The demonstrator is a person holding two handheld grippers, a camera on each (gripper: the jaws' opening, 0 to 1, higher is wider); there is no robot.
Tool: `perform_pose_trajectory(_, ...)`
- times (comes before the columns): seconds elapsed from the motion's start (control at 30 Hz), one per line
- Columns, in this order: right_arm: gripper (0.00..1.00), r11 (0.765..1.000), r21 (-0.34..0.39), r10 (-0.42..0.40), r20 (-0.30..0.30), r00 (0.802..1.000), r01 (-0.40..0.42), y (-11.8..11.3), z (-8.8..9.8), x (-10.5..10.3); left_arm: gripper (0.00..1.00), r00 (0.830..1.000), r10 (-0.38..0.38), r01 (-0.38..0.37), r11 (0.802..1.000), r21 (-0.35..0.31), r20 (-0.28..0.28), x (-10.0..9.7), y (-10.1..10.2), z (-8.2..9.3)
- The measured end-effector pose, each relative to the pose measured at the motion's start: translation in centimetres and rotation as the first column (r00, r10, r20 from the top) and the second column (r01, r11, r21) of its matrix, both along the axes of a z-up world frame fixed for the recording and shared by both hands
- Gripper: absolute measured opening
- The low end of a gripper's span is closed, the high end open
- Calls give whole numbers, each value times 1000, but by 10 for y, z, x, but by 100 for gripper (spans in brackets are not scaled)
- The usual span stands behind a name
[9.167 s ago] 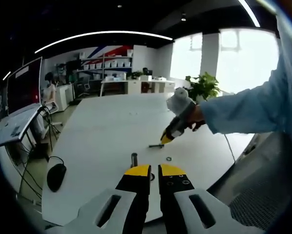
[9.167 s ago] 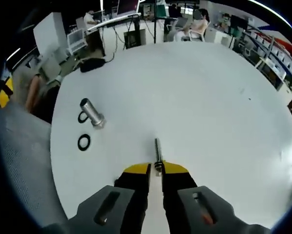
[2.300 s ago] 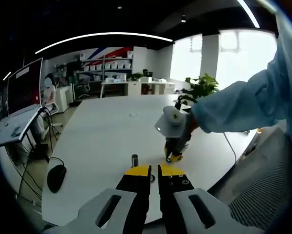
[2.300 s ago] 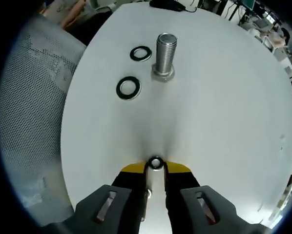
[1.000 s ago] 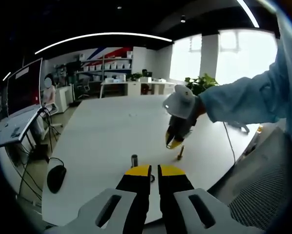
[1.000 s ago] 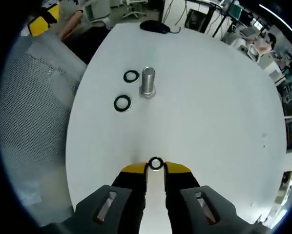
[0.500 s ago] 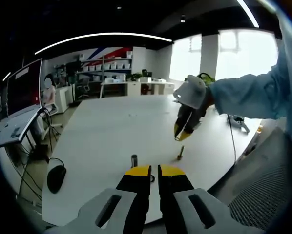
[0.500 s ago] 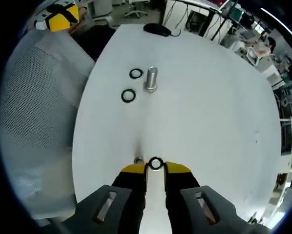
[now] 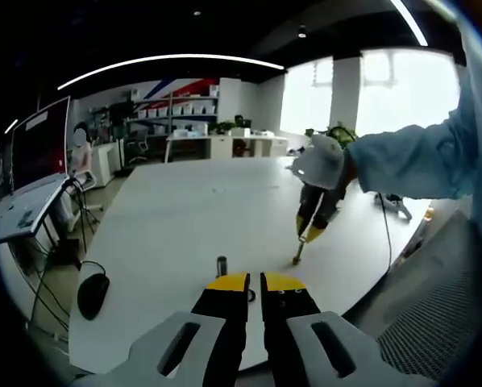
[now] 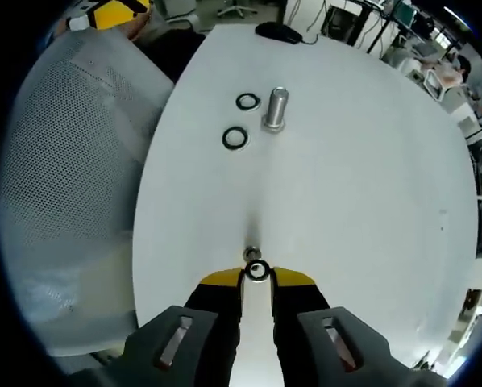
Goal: Place the washer onto the threaded stud by aligning its center hole with the stud, sliding it down to the base, and recovering from edge contact or off-axis alignment until the washer reaches the visible bottom stop.
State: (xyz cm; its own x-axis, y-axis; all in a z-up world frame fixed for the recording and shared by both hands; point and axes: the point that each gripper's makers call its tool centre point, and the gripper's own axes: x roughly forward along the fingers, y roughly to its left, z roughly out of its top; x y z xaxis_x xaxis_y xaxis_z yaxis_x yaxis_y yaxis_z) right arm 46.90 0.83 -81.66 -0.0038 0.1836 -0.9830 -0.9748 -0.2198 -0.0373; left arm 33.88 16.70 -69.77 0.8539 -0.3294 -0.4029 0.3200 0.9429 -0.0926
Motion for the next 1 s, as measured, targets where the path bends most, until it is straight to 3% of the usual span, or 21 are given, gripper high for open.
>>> perform_pose_trajectory(0.63,14,1000,-26,-13,-31,999,13,-2,-23,-2,3,1000,0,0,1000,1,-4,0,0,-1)
perform_pose_trajectory(1.0,13,998,-39,-53,-44,998,52,-8,-53,-2,3,1000,1,-1,1000,3,-11,0,0,-2)
